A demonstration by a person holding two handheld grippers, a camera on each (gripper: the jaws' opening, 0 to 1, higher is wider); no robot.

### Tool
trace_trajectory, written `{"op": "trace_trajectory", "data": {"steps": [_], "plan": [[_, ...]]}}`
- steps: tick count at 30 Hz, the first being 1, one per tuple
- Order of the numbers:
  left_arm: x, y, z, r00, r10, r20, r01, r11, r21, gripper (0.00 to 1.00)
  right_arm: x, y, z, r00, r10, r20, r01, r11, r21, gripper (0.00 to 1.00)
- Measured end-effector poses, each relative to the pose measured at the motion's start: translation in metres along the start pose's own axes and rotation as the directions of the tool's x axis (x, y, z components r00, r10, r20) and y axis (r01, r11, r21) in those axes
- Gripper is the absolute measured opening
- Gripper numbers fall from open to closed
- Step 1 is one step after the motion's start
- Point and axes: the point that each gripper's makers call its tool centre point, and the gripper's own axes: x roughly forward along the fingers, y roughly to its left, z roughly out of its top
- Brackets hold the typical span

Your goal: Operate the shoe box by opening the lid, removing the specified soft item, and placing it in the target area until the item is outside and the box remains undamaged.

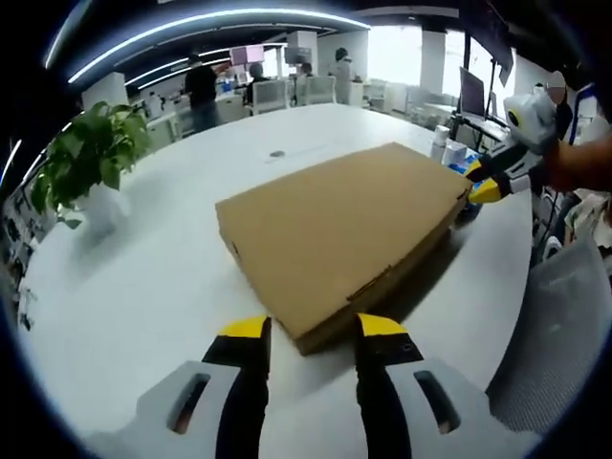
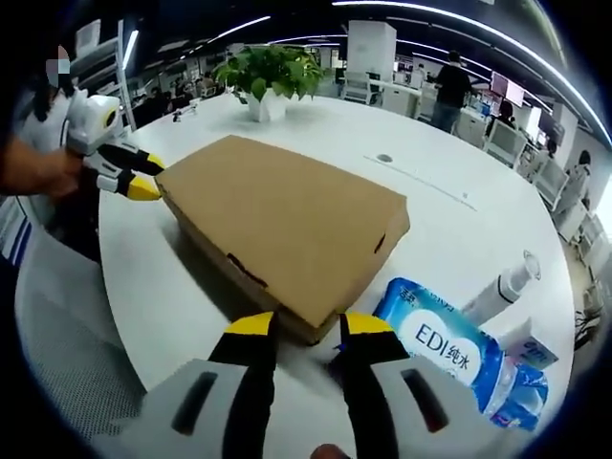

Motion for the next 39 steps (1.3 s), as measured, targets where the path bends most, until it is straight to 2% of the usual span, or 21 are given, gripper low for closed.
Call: {"op": "trace_trajectory", "data": {"steps": [7,10,14,20,24,31,39], "plan": [[-0.013,-0.007,-0.001,0.999,-0.017,0.028,0.017,1.000,-0.021,0.40,-0.017,-0.005,-0.008,0.999,-0.049,0.020,0.049,0.998,0.029,0.34],[-0.018,-0.010,-0.003,0.999,-0.021,0.033,0.021,1.000,-0.022,0.44,-0.023,-0.007,-0.015,0.997,-0.074,0.014,0.073,0.996,0.053,0.42],[-0.027,-0.013,-0.001,0.998,-0.020,0.052,0.022,0.999,-0.041,0.54,-0.033,-0.007,-0.020,0.994,-0.103,0.026,0.102,0.993,0.064,0.54],[-0.037,-0.017,-0.001,0.997,-0.020,0.072,0.023,0.999,-0.047,0.60,-0.053,-0.003,-0.025,0.991,-0.129,0.040,0.126,0.990,0.071,0.66],[-0.048,-0.021,0.001,0.995,-0.009,0.104,0.016,0.998,-0.061,0.69,-0.068,-0.002,-0.025,0.985,-0.160,0.069,0.154,0.984,0.084,0.77],[-0.067,-0.026,-0.004,0.993,-0.003,0.121,0.012,0.997,-0.074,0.82,-0.095,-0.004,-0.027,0.965,-0.238,0.113,0.226,0.968,0.112,0.96],[-0.086,-0.028,-0.004,0.988,0.003,0.153,0.010,0.996,-0.084,0.96,-0.130,-0.005,-0.044,0.947,-0.307,0.093,0.292,0.945,0.144,0.96]]}}
